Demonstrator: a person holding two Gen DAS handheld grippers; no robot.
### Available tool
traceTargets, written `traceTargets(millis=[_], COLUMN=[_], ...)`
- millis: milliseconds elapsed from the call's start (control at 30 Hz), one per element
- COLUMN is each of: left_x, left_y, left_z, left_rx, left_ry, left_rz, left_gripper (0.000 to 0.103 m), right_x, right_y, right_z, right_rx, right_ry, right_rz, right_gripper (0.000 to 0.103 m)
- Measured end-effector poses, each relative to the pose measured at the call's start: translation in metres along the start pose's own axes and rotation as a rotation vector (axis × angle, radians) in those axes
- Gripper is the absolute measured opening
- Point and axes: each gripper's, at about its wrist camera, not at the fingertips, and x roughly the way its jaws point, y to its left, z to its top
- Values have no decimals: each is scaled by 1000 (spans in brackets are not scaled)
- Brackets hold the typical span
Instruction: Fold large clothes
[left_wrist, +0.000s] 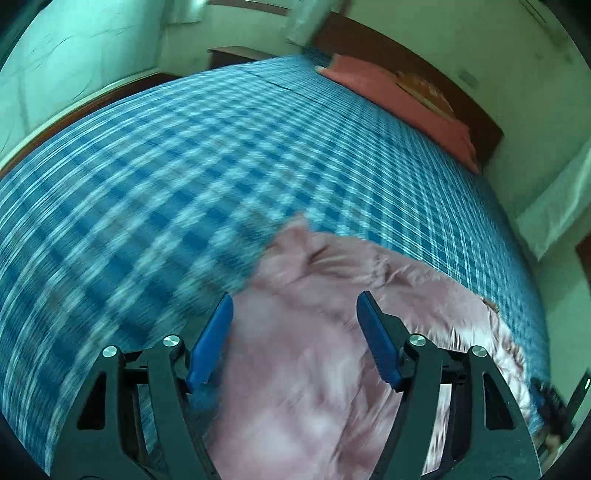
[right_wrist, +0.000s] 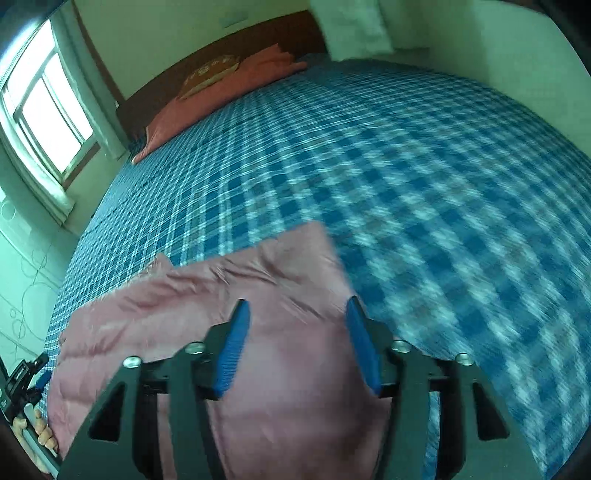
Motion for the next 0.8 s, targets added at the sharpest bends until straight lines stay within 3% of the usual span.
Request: traceTargets(millis=[167, 400, 633, 700, 800], left_x=[-47, -95, -100, -90, -85], left_y=[48, 94, 89, 84, 74], left_z=[-42, -120, -168, -171, -165], left_rx=[-137, -380, -462, -492, -471], left_ry=[-8, 25, 46, 77, 54], left_rz=[17, -102, -178, -198, -206], left_gripper=[70, 70, 71, 72, 73], right_x=[-53, -101, -89, -80, -70], right_y=[-50, -82, -75, -70, -63], right_z=[-44, -122, -166, -171, -173], right_rx=[104, 271, 413, 441, 455], right_ry=[-4, 3, 43, 58, 57], right_rz=[31, 151, 285, 311, 317], right_gripper=[57, 60, 62, 61, 62])
